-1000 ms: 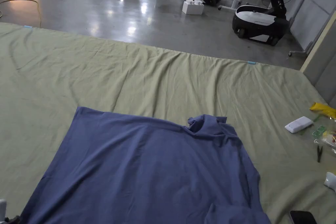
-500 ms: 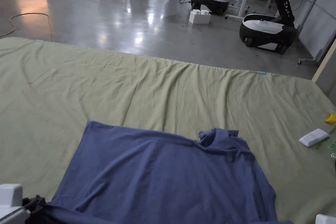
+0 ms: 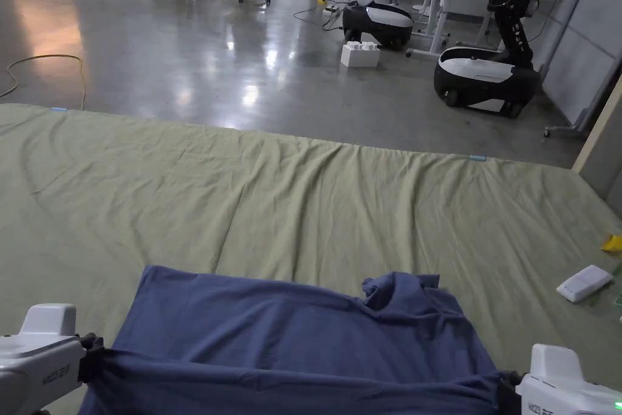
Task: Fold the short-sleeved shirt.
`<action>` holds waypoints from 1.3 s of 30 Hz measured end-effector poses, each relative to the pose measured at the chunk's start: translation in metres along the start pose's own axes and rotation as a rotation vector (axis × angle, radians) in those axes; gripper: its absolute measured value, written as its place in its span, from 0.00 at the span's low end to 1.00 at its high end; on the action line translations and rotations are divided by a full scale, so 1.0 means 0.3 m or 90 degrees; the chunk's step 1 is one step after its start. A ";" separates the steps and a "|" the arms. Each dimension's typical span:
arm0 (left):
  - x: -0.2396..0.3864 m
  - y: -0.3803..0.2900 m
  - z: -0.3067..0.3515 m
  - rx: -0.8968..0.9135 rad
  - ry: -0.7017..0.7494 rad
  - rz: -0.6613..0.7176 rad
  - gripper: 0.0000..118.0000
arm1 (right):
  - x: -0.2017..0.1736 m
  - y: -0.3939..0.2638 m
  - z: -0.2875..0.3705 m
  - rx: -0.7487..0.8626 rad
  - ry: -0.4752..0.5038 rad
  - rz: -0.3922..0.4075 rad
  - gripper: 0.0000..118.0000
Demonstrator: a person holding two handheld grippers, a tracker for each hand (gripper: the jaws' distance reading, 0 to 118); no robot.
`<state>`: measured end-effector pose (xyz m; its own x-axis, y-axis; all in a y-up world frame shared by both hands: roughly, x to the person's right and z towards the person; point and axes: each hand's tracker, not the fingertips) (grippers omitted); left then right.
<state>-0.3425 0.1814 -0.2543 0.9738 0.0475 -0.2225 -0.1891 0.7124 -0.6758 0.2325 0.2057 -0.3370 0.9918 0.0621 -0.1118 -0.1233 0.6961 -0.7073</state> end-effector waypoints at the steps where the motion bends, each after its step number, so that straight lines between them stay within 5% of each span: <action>1: 0.001 0.005 -0.019 -0.007 0.003 0.004 0.06 | -0.004 0.010 -0.025 -0.003 0.000 0.006 0.05; 9: -0.006 -0.009 -0.151 -0.065 0.010 -0.003 0.06 | -0.047 -0.020 -0.162 -0.021 -0.036 0.071 0.08; 11: -0.010 -0.014 -0.150 -0.064 0.010 0.001 0.07 | -0.066 -0.035 -0.154 -0.019 -0.047 0.079 0.20; 12: -0.012 -0.016 -0.146 -0.062 0.008 0.007 0.08 | -0.068 -0.038 -0.143 -0.014 -0.054 0.079 0.34; 14: -0.010 -0.019 -0.118 -0.043 0.007 0.013 0.19 | -0.064 -0.039 -0.109 0.013 -0.051 0.056 0.46; 17: 0.007 -0.012 -0.048 0.011 0.000 0.004 0.54 | -0.074 -0.030 -0.027 0.094 -0.041 0.029 0.59; 19: 0.029 -0.004 0.011 0.059 -0.008 0.004 0.55 | -0.095 -0.025 0.038 0.152 -0.039 0.025 0.65; 26: 0.181 -0.039 0.275 0.252 -0.021 -0.033 0.55 | -0.200 -0.046 0.298 0.356 -0.031 -0.017 0.65; 29: 0.249 -0.089 0.375 0.316 -0.009 -0.066 0.51 | -0.253 -0.079 0.386 0.401 -0.038 -0.029 0.62; 33: 0.312 -0.139 0.467 0.343 0.009 -0.071 0.13 | -0.308 -0.121 0.467 0.459 -0.046 0.002 0.13; 39: 0.319 -0.177 0.530 0.360 0.036 -0.066 0.04 | -0.336 -0.165 0.512 0.473 -0.050 -0.009 0.01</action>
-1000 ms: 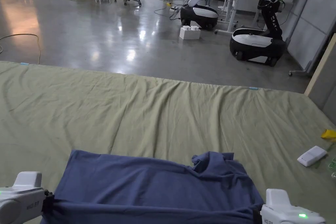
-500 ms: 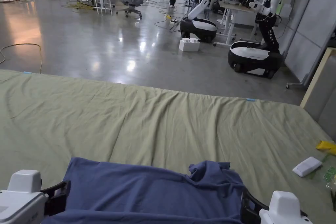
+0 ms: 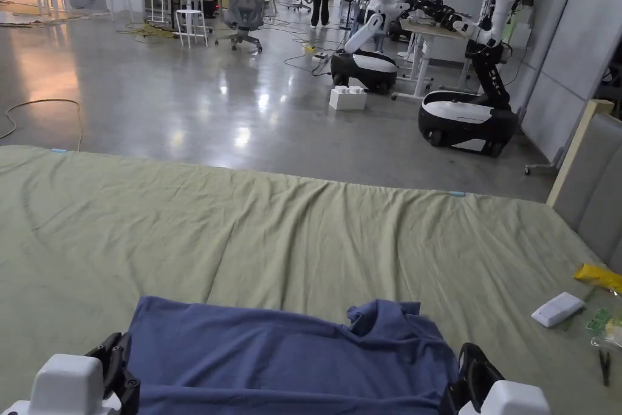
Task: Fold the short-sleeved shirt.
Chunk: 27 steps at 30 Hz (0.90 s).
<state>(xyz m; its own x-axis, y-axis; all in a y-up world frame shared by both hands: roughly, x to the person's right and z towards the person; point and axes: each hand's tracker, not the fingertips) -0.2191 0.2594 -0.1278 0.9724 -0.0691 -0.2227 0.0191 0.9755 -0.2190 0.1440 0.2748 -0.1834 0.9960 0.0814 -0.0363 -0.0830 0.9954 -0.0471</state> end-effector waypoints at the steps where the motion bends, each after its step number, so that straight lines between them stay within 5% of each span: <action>1: -0.013 0.000 0.006 0.000 0.000 0.009 0.04 | -0.003 0.000 0.004 -0.001 -0.002 0.000 0.01; 6: -0.074 -0.025 0.018 -0.021 0.023 0.012 0.02 | -0.003 -0.005 0.021 0.008 -0.003 0.010 0.01; 18: -0.310 -0.239 -0.299 -0.385 0.005 0.094 0.06 | -0.004 -0.053 0.005 -0.041 0.016 0.038 0.01; 20: -0.322 -0.261 -0.351 -0.423 0.000 0.089 0.19 | -0.002 -0.062 0.001 -0.047 0.015 0.045 0.01; 23: -0.319 -0.300 -0.421 -0.472 -0.007 0.082 0.59 | 0.003 -0.074 -0.011 -0.059 0.013 0.048 0.01; 27: -0.298 -0.397 -0.505 -0.548 0.010 0.008 0.61 | 0.006 -0.093 -0.028 -0.081 0.010 0.055 0.01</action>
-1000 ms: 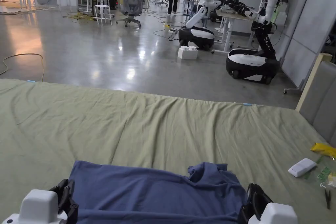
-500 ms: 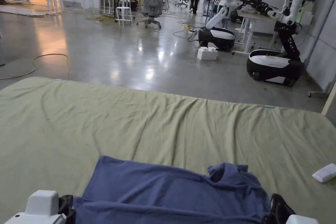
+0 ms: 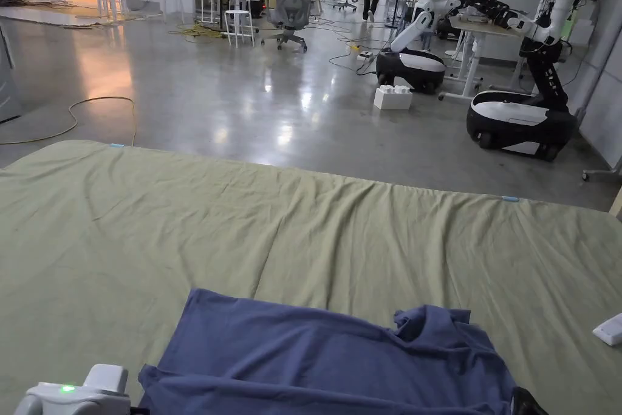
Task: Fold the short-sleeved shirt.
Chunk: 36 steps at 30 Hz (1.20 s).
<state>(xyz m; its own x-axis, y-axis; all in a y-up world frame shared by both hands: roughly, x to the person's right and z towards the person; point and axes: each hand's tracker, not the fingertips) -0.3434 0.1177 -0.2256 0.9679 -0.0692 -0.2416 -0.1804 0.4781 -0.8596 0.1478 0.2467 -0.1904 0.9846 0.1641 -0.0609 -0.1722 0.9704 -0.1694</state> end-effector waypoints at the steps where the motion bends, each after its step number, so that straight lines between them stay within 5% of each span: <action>1: 0.006 -0.011 -0.034 -0.030 0.022 -0.011 0.61 | 0.003 -0.008 -0.005 -0.007 0.000 -0.001 0.01; 6: 0.029 -0.033 0.001 0.019 0.014 -0.004 0.56 | 0.010 -0.038 -0.018 -0.026 -0.003 0.000 0.01; 14: 0.089 -0.037 0.010 0.027 -0.011 -0.045 0.07 | 0.021 -0.069 -0.027 -0.058 -0.003 -0.016 0.01; 24: -0.002 -0.069 0.147 0.101 -0.094 0.050 0.06 | 0.155 -0.094 -0.042 -0.087 -0.026 0.005 0.01; 29: -0.039 -0.086 0.209 0.129 -0.107 0.051 0.06 | 0.257 -0.130 -0.127 -0.206 -0.012 0.008 0.02; 33: -0.035 -0.091 0.222 0.133 -0.107 0.039 0.06 | 0.306 -0.176 -0.210 -0.301 0.013 0.013 0.36; 36: -0.008 -0.098 0.232 0.127 -0.101 0.035 0.06 | 0.317 -0.232 -0.287 -0.372 0.040 0.021 0.52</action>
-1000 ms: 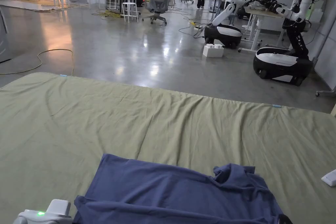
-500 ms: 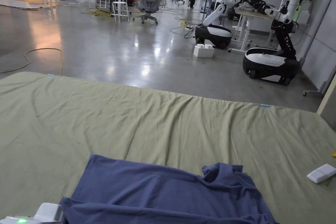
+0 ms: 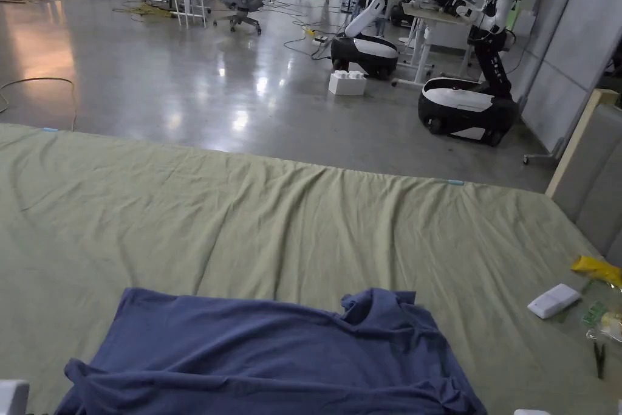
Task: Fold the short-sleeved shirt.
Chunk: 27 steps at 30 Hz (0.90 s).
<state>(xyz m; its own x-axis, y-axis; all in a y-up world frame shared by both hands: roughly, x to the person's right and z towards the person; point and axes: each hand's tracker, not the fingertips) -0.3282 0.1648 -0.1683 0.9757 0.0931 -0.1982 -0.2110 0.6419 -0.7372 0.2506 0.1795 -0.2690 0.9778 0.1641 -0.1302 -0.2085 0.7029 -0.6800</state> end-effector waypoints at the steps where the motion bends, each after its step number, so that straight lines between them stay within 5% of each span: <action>1: 0.006 -0.005 -0.002 0.001 0.005 -0.004 0.06 | 0.000 -0.005 -0.031 -0.015 -0.003 0.006 0.55; 9: 0.044 -0.020 -0.020 -0.010 0.022 -0.016 0.06 | -0.021 -0.047 -0.272 -0.127 0.032 0.016 0.56; 11: 0.015 -0.031 -0.040 -0.010 0.022 -0.015 0.06 | -0.025 -0.052 -0.281 -0.123 0.035 0.023 0.40; 12: 0.015 -0.034 -0.042 -0.013 0.021 -0.014 0.06 | -0.021 -0.044 -0.274 -0.124 0.047 0.016 0.09; 14: 0.008 -0.037 -0.049 -0.011 0.019 -0.011 0.06 | -0.024 -0.032 -0.256 -0.130 0.077 -0.024 0.03; 16: 0.006 -0.035 -0.050 -0.013 0.015 -0.005 0.06 | -0.042 -0.024 -0.238 -0.132 0.047 0.020 0.04; 27: -0.016 0.100 0.091 0.051 -0.025 0.016 0.06 | -0.019 0.131 0.048 -0.054 0.042 0.021 0.03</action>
<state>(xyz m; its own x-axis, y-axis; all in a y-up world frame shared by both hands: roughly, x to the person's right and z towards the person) -0.3376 0.2043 -0.1720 0.9720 0.1387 -0.1895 -0.2317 0.6979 -0.6776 0.2367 0.2161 -0.2848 0.9701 0.1391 -0.1988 -0.2414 0.6368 -0.7323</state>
